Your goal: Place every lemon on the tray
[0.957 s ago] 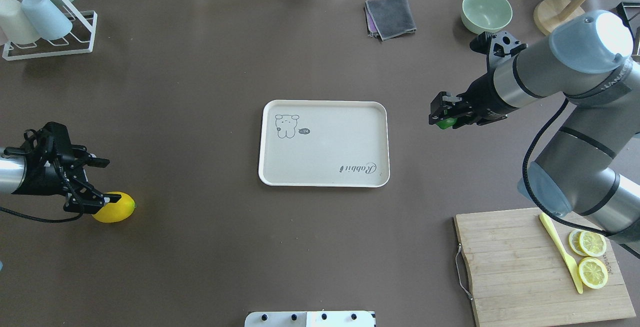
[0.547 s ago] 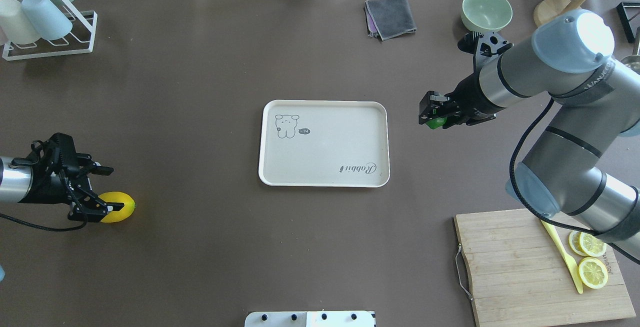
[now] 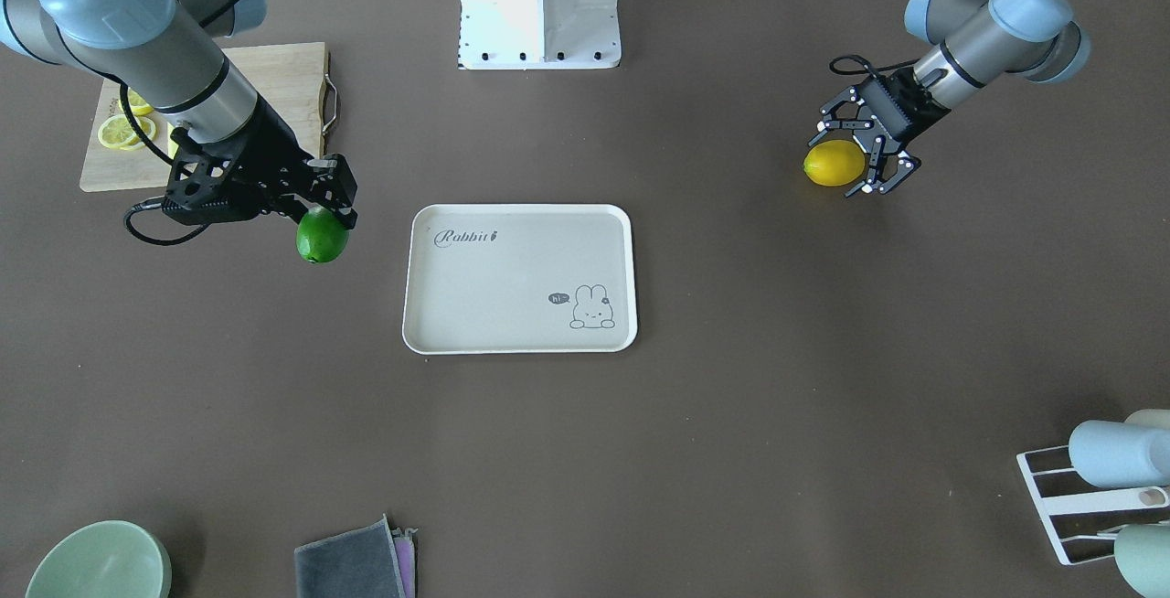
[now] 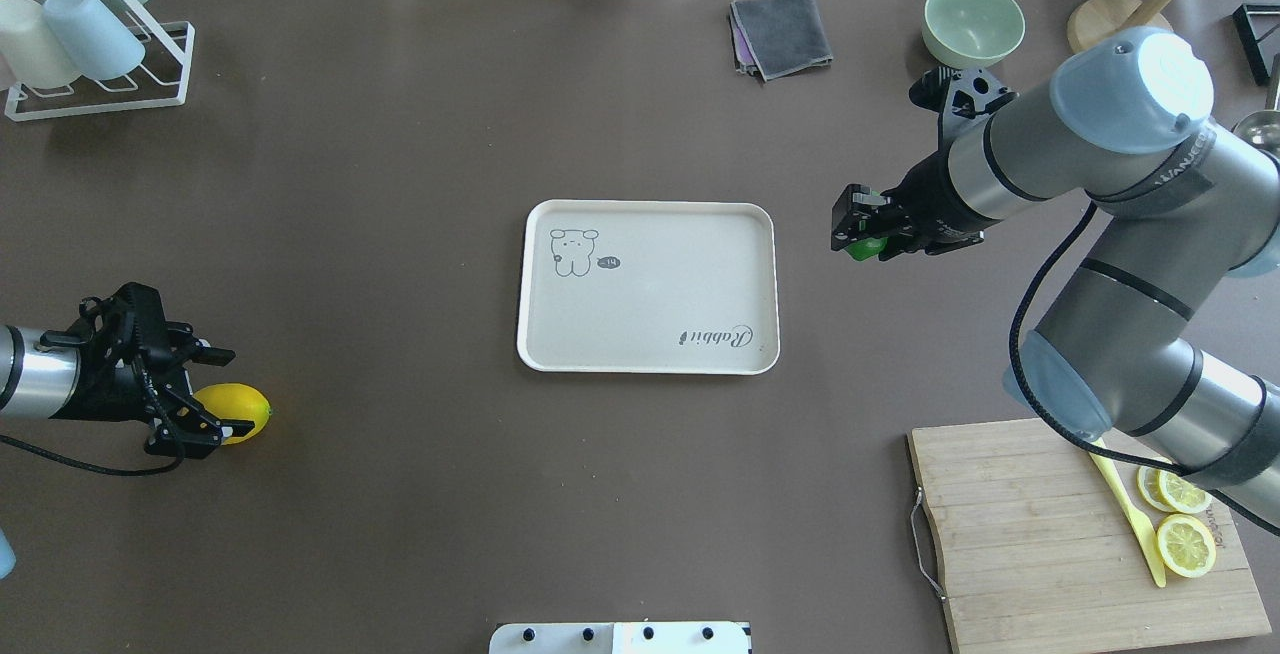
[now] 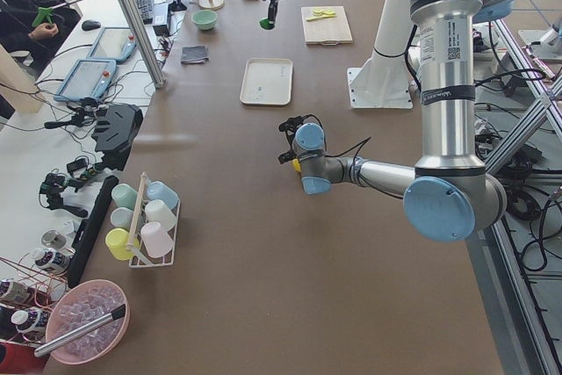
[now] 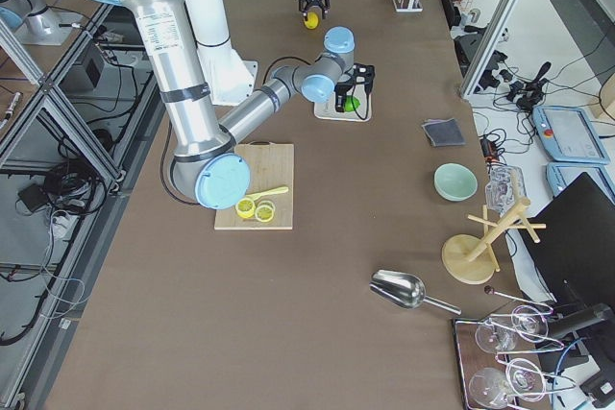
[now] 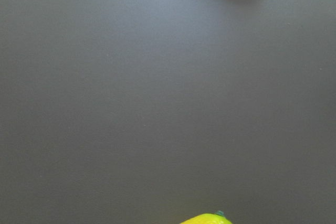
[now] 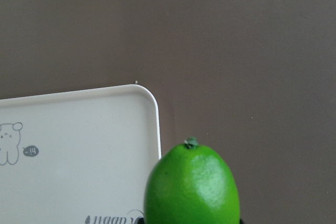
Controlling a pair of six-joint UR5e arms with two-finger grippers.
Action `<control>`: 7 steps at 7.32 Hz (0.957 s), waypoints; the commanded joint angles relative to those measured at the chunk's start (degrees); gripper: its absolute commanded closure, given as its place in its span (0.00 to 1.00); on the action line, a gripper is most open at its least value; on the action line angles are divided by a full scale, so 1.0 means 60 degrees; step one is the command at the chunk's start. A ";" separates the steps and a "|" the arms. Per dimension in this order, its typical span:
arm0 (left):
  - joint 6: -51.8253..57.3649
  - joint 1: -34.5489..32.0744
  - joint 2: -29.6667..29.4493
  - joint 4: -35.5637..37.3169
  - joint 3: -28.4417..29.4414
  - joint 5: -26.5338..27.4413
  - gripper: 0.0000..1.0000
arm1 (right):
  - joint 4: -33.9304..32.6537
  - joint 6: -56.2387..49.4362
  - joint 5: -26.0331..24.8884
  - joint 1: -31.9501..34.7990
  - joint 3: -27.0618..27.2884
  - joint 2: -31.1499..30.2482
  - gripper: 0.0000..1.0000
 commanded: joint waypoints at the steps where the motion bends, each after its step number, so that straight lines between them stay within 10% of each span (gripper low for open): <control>1: -0.0008 0.0143 0.0037 -0.0012 0.0063 0.0011 0.02 | 0.0000 0.0070 -0.0131 -0.0117 -0.0051 0.0018 1.00; 3: -0.0008 0.0217 0.0226 -0.0012 0.0063 -0.0018 0.07 | -0.0015 0.0302 -0.0321 -0.0263 -0.0095 0.0149 1.00; 4: -0.0052 0.0217 0.0329 -0.0012 0.0034 -0.0077 0.71 | -0.0073 0.0391 -0.0365 -0.0293 -0.0095 0.0280 1.00; 5: -0.0139 0.0217 0.0330 -0.0012 -0.0010 -0.0121 1.00 | -0.0320 0.0392 -0.0394 -0.0337 -0.0095 0.0456 1.00; 7: -0.2700 0.0174 -0.0018 0.0134 -0.0637 -0.1202 1.00 | -0.0410 0.0436 -0.0612 -0.0643 -0.0168 0.0763 1.00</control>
